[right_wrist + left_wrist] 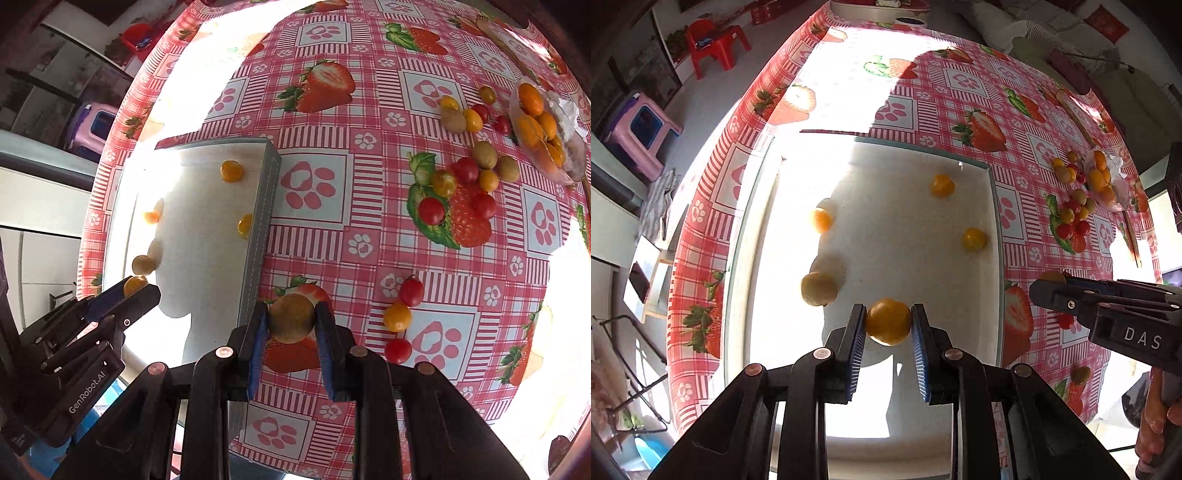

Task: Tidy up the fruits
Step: 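Carry both fruits into the white tray and open both tools, then grasp a red cherry tomato with each tool, then carry both red cherry tomatoes over the white tray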

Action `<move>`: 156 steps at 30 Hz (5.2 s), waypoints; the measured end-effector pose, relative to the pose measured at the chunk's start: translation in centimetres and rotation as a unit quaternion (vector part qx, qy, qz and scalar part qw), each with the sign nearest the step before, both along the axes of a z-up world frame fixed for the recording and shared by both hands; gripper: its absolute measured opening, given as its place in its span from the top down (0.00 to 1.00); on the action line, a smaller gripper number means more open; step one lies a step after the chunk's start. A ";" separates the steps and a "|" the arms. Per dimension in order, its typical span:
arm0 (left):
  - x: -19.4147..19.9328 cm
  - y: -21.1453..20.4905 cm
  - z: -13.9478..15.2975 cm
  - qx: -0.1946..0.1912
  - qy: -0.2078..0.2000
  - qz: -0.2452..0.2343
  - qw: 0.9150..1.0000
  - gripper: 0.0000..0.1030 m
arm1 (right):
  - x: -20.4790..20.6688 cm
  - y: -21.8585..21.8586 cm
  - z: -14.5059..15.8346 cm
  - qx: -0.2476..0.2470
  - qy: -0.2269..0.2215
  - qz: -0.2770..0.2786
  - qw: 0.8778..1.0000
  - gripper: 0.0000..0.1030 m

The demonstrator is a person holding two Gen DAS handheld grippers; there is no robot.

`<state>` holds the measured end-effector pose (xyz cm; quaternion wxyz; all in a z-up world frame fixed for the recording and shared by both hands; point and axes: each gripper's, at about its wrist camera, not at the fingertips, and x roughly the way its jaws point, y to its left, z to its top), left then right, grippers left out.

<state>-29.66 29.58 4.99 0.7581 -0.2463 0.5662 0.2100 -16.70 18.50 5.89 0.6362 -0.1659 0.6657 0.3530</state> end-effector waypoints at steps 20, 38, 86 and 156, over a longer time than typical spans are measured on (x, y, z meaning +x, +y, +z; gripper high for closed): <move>-4.0 2.2 -4.8 0.010 0.057 0.043 0.997 0.75 | -2.2 10.3 -5.3 -0.039 0.013 0.059 0.997 0.72; -2.6 0.6 -3.5 0.037 0.074 0.011 0.996 0.36 | -1.6 9.6 -3.4 -0.006 0.010 0.049 0.999 0.28; 19.8 -14.2 -3.6 0.040 0.026 -0.221 0.974 0.36 | 16.8 -10.0 -5.1 0.004 0.014 -0.127 0.992 0.62; -6.6 -0.3 -4.1 0.000 0.052 0.031 0.998 0.77 | -5.3 5.5 -3.8 -0.032 0.055 0.086 0.994 0.75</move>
